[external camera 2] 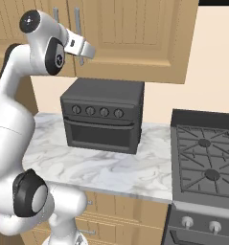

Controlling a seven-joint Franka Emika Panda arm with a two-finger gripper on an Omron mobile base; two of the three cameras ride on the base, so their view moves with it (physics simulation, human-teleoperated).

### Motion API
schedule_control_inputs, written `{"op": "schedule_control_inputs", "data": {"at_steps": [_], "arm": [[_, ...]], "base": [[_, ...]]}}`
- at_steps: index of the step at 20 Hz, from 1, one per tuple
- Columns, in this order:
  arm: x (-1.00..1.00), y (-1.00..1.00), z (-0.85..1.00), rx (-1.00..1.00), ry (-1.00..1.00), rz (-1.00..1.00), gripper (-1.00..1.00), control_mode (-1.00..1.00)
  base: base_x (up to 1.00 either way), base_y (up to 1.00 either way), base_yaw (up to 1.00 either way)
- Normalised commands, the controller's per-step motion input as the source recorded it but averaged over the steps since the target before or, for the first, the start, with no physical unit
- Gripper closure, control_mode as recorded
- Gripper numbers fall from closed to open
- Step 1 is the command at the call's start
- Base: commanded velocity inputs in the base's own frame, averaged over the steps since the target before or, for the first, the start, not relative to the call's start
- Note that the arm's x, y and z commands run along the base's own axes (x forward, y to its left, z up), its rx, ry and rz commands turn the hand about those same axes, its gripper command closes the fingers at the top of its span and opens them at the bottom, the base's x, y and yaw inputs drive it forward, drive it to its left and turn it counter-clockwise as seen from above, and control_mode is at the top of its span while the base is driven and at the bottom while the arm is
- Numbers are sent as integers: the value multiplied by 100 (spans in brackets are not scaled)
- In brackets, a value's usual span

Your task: Move the shaker and mustard from the cabinet to the dining counter.

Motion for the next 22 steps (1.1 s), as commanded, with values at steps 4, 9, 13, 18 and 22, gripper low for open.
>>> {"op": "schedule_control_inputs", "data": {"at_steps": [4, 9, 13, 18, 22], "arm": [[53, 0, 4, 0, -8, 15, -100, -100], [43, 4, 0, 0, -7, 14, -100, -100], [48, 13, 0, 0, -4, 11, -100, -100], [53, 13, 0, 0, -1, 10, -100, -100], [61, 6, 0, 0, 0, 7, -100, -100]], "base": [[0, 0, 0], [0, 0, 0], [0, 0, 0], [0, 0, 0], [0, 0, 0]]}}
